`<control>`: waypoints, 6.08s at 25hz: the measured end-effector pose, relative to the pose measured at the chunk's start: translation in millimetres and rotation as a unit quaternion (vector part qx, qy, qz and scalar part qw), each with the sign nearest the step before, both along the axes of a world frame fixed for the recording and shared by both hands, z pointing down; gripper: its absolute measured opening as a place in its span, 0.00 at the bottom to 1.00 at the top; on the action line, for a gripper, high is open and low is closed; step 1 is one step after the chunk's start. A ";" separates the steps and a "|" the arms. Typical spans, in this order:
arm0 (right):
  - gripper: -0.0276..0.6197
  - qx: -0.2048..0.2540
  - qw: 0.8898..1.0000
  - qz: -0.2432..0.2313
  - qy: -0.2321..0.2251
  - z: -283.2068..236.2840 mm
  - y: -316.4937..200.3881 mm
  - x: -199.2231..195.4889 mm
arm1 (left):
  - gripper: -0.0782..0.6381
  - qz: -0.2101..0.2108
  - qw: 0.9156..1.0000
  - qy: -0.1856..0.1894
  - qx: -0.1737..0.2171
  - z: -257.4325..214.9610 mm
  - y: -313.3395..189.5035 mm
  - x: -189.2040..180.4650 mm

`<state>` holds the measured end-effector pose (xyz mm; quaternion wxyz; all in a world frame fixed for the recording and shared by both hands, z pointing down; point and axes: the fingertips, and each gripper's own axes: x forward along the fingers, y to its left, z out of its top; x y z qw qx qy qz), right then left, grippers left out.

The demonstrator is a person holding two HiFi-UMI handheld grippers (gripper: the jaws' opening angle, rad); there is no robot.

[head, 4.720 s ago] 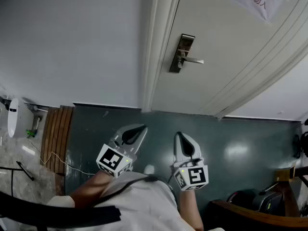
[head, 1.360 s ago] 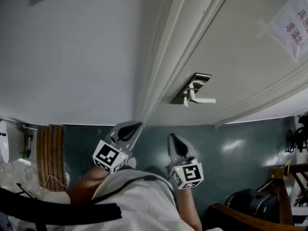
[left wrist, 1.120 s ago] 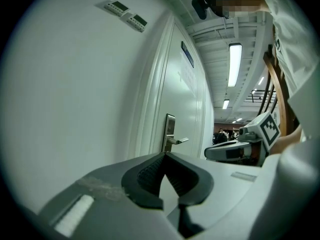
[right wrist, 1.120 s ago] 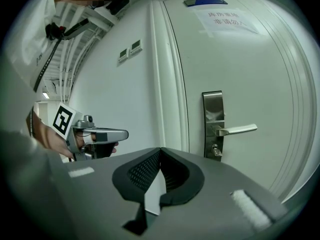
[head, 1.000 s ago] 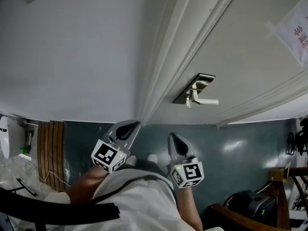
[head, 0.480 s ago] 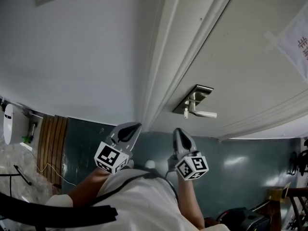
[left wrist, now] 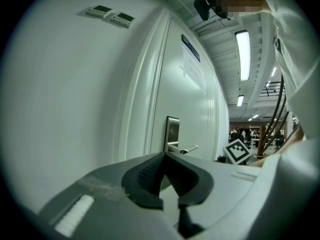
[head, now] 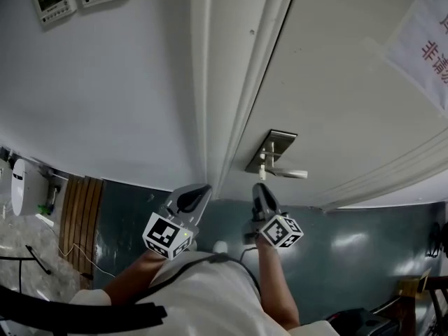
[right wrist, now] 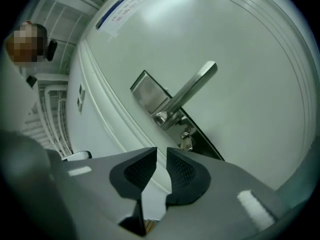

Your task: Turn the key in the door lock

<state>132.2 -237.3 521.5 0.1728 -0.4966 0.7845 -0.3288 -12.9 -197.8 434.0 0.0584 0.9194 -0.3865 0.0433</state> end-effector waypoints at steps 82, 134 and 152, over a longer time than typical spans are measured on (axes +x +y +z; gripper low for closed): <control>0.14 0.012 0.838 0.046 0.543 25.9 -43.5 5.7 | 0.12 0.092 0.995 -0.020 0.018 1.8 22.7 22.7; 0.21 0.123 0.627 -0.081 0.765 26.7 -33.6 -5.0 | 0.12 0.068 0.998 -0.008 0.010 1.2 34.8 23.6; 0.22 0.118 0.869 0.002 0.481 -32.9 3.3 -12.5 | 0.12 0.070 0.997 -0.002 0.014 -3.5 24.9 33.0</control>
